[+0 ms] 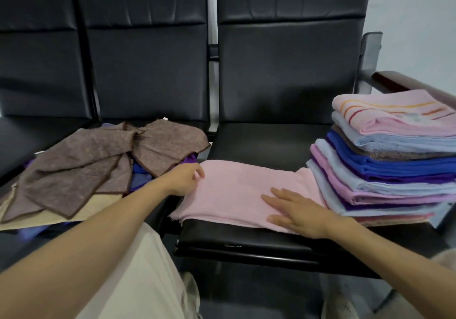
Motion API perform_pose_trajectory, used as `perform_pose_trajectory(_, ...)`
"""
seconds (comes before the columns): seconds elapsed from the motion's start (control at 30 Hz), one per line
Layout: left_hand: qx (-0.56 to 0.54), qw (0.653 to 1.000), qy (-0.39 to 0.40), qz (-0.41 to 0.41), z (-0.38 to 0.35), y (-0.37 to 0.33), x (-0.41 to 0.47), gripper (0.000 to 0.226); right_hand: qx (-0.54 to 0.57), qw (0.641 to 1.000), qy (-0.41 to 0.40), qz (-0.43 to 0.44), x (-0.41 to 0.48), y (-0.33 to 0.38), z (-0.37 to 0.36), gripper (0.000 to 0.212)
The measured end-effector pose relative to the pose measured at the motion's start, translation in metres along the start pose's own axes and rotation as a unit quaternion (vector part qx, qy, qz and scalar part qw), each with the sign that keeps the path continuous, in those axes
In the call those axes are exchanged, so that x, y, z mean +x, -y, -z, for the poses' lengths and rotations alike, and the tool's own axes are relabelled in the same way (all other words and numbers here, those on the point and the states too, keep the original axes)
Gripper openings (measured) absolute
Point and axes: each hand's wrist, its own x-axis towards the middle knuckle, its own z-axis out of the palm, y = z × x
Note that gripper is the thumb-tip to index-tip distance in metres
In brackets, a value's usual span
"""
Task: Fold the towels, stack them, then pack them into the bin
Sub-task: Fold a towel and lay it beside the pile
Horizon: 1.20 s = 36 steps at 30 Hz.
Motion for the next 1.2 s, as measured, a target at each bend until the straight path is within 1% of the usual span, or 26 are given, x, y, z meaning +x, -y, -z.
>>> perform_pose_trajectory(0.07, -0.004, 0.999, 0.012, 0.047, -0.003, 0.002, 0.003, 0.046, 0.031, 1.0, 0.006, 0.003, -0.001, -0.005, 0.0, 0.078)
perform_pose_trajectory(0.13, -0.037, 0.993, 0.055, 0.093, -0.006, 0.003, -0.001, 0.062, 0.03, 0.999, 0.011, 0.014, -0.003, -0.008, 0.002, 0.067)
perform_pose_trajectory(0.2, -0.143, 0.977, 0.091, 0.125, -0.008, 0.001, -0.007, 0.071, 0.027, 0.999, 0.016, 0.02, -0.004, -0.011, 0.005, 0.061)
perform_pose_trajectory(0.27, -0.229, 0.959, 0.094, 0.138, -0.008, 0.001, -0.011, 0.075, 0.036, 0.999, 0.021, 0.021, -0.005, -0.014, 0.009, 0.058)
perform_pose_trajectory(0.37, -0.287, 0.944, 0.063, 0.152, -0.006, 0.006, -0.013, 0.082, 0.032, 0.999, 0.015, 0.02, -0.006, -0.013, 0.011, 0.057)
perform_pose_trajectory(0.47, -0.369, 0.915, 0.071, 0.146, -0.002, 0.008, -0.015, 0.094, 0.021, 1.0, 0.007, 0.019, -0.006, -0.011, 0.011, 0.057)
perform_pose_trajectory(0.53, -0.401, 0.905, 0.077, 0.122, 0.002, 0.008, -0.019, 0.093, 0.01, 1.0, 0.001, 0.013, -0.007, -0.011, 0.01, 0.057)
perform_pose_trajectory(0.67, -0.441, 0.885, 0.134, 0.064, 0.011, 0.014, -0.03, 0.065, -0.016, 1.0, 0.0, 0.01, -0.008, -0.008, 0.007, 0.056)
perform_pose_trajectory(0.7, -0.441, 0.885, 0.139, 0.06, 0.014, 0.015, -0.034, 0.061, -0.021, 1.0, -0.001, 0.013, -0.007, -0.006, 0.006, 0.056)
perform_pose_trajectory(0.77, -0.445, 0.886, 0.118, 0.059, 0.018, 0.02, -0.037, 0.064, -0.02, 1.0, -0.001, 0.025, -0.004, 0.001, 0.006, 0.056)
perform_pose_trajectory(0.83, -0.458, 0.885, 0.065, 0.056, 0.025, 0.023, -0.041, 0.068, -0.011, 0.999, -0.001, 0.041, 0.0, 0.009, 0.005, 0.058)
perform_pose_trajectory(0.93, -0.471, 0.881, -0.007, 0.041, 0.036, 0.019, -0.047, 0.068, -0.01, 0.998, -0.004, 0.058, 0.015, 0.026, 0.008, 0.06)
perform_pose_trajectory(1.03, -0.474, 0.879, -0.036, 0.022, 0.043, 0.004, -0.049, 0.067, -0.001, 0.997, 0.003, 0.083, 0.034, 0.047, 0.011, 0.063)
perform_pose_trajectory(1.1, -0.471, 0.881, -0.05, 0.012, 0.044, -0.008, -0.048, 0.066, 0.027, 0.994, 0.01, 0.102, 0.037, 0.056, 0.02, 0.063)
perform_pose_trajectory(1.13, -0.467, 0.883, -0.058, 0.008, 0.045, -0.013, -0.048, 0.065, 0.049, 0.993, -0.001, 0.108, 0.035, 0.057, 0.028, 0.061)
perform_pose_trajectory(1.2, -0.452, 0.889, -0.071, 0.002, 0.044, -0.027, -0.045, 0.064, 0.102, 0.99, -0.045, 0.088, 0.022, 0.047, 0.045, 0.048)
